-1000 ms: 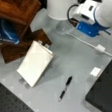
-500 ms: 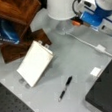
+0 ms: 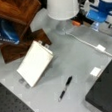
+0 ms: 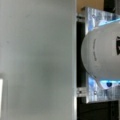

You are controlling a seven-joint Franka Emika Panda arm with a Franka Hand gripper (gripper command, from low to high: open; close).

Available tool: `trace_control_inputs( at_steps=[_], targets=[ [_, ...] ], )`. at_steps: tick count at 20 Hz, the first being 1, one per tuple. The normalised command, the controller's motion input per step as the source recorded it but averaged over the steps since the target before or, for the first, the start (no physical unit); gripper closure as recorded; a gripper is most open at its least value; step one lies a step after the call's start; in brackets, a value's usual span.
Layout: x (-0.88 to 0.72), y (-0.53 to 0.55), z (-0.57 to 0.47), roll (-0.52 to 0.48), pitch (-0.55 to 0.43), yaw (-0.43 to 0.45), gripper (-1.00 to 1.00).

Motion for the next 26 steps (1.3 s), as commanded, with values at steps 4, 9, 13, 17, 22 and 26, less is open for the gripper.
trace_control_inputs(
  at_steps=[4,9,13,17,22,26],
  targets=[
    [-0.17,0.10,-0.15,0.143,-0.215,0.004,-1.00],
    [-0.10,0.06,-0.20,0.092,-0.152,-0.024,1.00],
    [-0.06,0.05,-0.30,0.093,-0.156,-0.044,1.00],
    [-0.05,0.02,-0.39,0.099,-0.190,-0.055,1.00],
    [-0.13,-0.08,-0.36,0.093,-0.196,-0.051,1.00],
    [-0.21,-0.14,-0.38,0.088,-0.211,-0.036,1.00]
  ],
)
